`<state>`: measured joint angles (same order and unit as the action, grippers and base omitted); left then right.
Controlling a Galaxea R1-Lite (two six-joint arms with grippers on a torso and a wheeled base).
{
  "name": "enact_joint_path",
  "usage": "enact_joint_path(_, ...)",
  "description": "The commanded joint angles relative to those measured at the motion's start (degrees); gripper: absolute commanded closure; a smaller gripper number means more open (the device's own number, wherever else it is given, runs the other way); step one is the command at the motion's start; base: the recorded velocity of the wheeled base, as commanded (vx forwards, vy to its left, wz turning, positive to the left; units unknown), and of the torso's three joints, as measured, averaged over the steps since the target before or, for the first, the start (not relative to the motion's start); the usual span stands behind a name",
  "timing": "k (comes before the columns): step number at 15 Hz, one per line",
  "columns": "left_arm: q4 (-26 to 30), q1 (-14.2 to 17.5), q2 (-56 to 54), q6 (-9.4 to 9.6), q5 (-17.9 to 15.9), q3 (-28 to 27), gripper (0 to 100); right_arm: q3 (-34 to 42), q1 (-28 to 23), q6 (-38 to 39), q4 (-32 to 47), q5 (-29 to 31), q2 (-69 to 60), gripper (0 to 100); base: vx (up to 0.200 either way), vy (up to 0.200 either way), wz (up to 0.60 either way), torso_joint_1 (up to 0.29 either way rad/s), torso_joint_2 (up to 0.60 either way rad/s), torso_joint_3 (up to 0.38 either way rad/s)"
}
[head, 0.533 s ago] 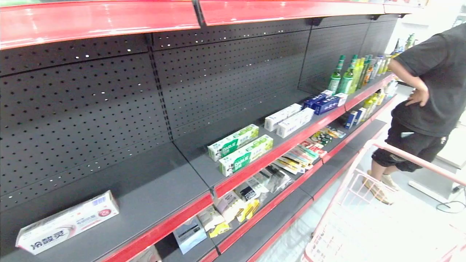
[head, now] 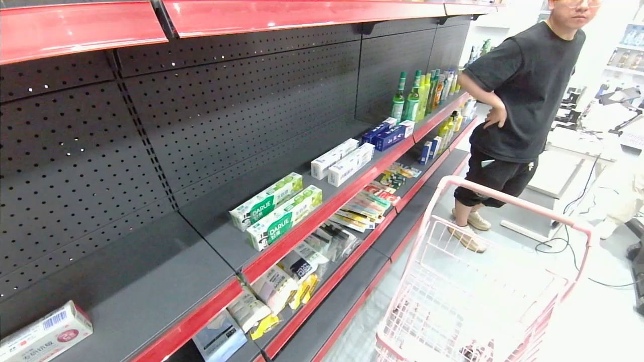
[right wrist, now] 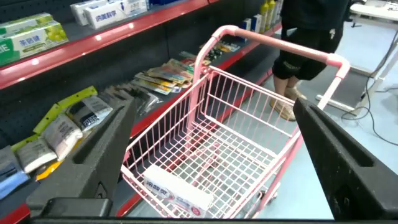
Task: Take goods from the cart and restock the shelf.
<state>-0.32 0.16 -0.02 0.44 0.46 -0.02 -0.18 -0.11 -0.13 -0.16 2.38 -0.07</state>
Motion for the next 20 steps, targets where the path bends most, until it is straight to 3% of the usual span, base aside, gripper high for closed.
enact_joint_path(1,-0.03,0.02,0.02,0.0,-0.02,0.02,0,0.01,0.02,-0.04,-0.02,0.0,0.07,0,0.0,0.0,0.0,0.0,0.0,0.0)
enact_joint_path(5,-0.03,0.02,0.02,0.0,-0.02,0.02,0,0.01,0.02,0.05,-0.02,-0.09,0.07,0,0.0,0.0,-0.6,0.0,0.0,0.004)
enact_joint_path(10,-0.03,0.02,0.02,-0.09,-0.02,0.02,0,0.01,0.02,-0.39,-0.02,-0.27,0.07,0,0.0,0.0,0.0,0.0,0.0,0.0)
enact_joint_path(11,-0.03,0.02,0.02,-0.09,-0.02,0.02,0,-2.89,0.29,-0.39,-0.98,-1.67,1.22,0,0.0,0.0,0.0,0.0,0.0,0.0)
enact_joint_path(12,-0.03,0.02,0.02,-0.09,-0.02,0.02,0,-19.77,2.22,2.95,-1.34,-2.38,18.53,0,0.0,0.0,0.0,0.0,0.0,0.0)
enact_joint_path(13,-0.03,0.02,0.02,0.0,-0.02,0.02,0,-36.73,1.96,12.88,-1.16,1.23,33.91,0,0.0,0.0,0.0,0.0,0.0,0.0)
enact_joint_path(14,-0.03,0.02,0.02,0.0,-0.02,0.02,0,-46.84,1.87,15.25,0.16,2.63,43.58,0,0.0,0.0,0.0,0.0,0.0,0.0)
enact_joint_path(15,-0.03,0.02,0.02,0.0,-0.02,0.02,0,-47.81,0.29,13.49,1.56,3.86,50.43,0,0.0,0.0,0.0,0.0,0.0,0.0)
enact_joint_path(17,-0.03,0.02,0.02,0.09,-0.02,0.02,0,-46.57,-11.4,11.82,0.86,4.83,67.31,0,0.0,0.0,0.0,0.0,0.0,0.0)
enact_joint_path(19,-0.03,0.02,0.02,0.09,-0.02,0.02,0,-43.5,-10.17,8.48,-0.11,3.25,80.23,0,0.0,0.0,0.0,0.0,0.0,0.0)
enact_joint_path(20,-0.03,0.02,0.02,0.09,-0.11,0.02,0,-41.21,-9.38,1.89,-0.72,-2.55,87.44,0,0.0,0.0,0.0,0.0,0.0,0.0)
